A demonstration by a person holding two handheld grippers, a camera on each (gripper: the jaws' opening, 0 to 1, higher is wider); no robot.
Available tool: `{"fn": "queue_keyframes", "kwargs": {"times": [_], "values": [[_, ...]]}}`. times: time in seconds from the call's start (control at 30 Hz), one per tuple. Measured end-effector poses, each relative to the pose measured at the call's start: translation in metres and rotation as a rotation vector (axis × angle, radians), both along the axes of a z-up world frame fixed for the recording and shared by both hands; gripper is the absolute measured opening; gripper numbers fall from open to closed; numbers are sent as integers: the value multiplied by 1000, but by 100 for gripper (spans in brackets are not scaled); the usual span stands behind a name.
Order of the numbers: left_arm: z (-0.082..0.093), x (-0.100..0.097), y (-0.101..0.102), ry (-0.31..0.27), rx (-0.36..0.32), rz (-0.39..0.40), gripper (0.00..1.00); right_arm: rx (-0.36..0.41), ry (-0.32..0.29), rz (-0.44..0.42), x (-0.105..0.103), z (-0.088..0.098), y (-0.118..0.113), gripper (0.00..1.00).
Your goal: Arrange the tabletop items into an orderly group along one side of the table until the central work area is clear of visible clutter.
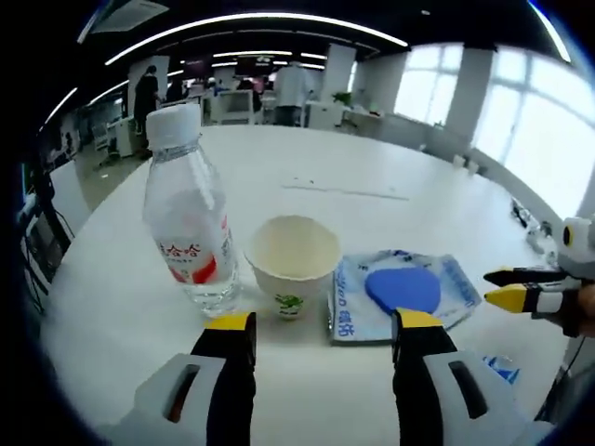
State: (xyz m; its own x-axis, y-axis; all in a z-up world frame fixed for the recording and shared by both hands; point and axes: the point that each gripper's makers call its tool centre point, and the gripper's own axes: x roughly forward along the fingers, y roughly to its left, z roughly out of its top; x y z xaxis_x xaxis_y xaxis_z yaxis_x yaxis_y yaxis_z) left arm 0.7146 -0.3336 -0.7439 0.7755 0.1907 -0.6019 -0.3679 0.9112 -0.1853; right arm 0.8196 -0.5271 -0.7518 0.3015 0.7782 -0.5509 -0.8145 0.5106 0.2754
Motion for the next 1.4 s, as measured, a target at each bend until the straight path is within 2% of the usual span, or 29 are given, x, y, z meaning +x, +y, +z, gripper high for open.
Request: {"fn": "queue_keyframes", "kwargs": {"times": [0.3, 0.5, 0.67, 0.93, 1.17, 1.4], "values": [[22, -9, 8, -36, 8, 38, 55, 14, -6, 10, -4, 13, -2, 44], [30, -17, 4, -43, 9, 38, 55, 22, -6, 18, -8, 21, -5, 44], [47, -30, 0, -72, 10, 35, 55, 42, -2, 9, -12, 28, -15, 42], [60, -40, 7, -76, 52, 56, 55, 45, 15, 14, -12, 24, -26, 42], [60, -45, -7, -88, 40, 55, 56, 52, 36, 21, -17, 28, -36, 44], [53, -59, -19, -79, 26, 62, 56, 52, 42, 39, -21, 30, -45, 44]]}}
